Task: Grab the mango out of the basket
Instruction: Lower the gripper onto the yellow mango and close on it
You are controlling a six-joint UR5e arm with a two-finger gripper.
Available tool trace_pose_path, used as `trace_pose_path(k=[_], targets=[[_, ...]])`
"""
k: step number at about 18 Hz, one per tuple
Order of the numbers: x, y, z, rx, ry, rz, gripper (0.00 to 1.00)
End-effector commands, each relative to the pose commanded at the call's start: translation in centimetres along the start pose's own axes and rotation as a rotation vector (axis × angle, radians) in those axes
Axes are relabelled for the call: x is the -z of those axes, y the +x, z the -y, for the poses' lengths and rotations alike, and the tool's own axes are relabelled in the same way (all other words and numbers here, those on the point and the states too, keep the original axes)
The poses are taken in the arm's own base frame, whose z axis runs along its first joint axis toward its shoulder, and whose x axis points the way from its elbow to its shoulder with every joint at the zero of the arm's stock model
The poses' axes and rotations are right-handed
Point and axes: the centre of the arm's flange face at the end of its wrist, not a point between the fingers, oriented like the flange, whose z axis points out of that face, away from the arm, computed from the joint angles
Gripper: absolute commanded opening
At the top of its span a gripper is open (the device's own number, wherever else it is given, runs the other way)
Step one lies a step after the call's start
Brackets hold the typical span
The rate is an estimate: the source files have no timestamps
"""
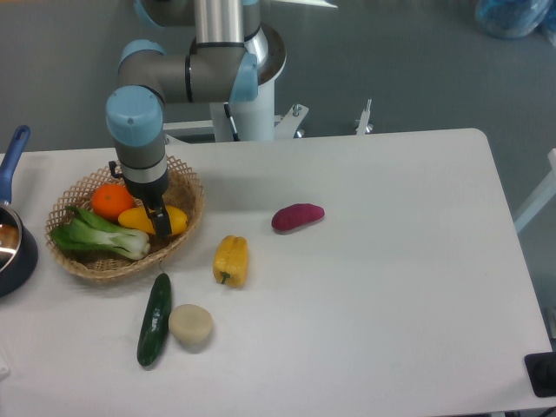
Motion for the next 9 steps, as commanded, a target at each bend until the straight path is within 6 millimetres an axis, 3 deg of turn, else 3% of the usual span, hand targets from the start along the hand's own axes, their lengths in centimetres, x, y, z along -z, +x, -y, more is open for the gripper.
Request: trace_pose_path(k=[2, 5, 9], targets=[[-0.3, 0.1, 0.0, -0.004, -0.021, 0.002, 0.67], [-0.3, -0.1, 0.0, 0.005, -0.029, 0.007, 0.53], [1.4, -0.3, 0.0, 0.011, -0.011, 0.036, 0.50]])
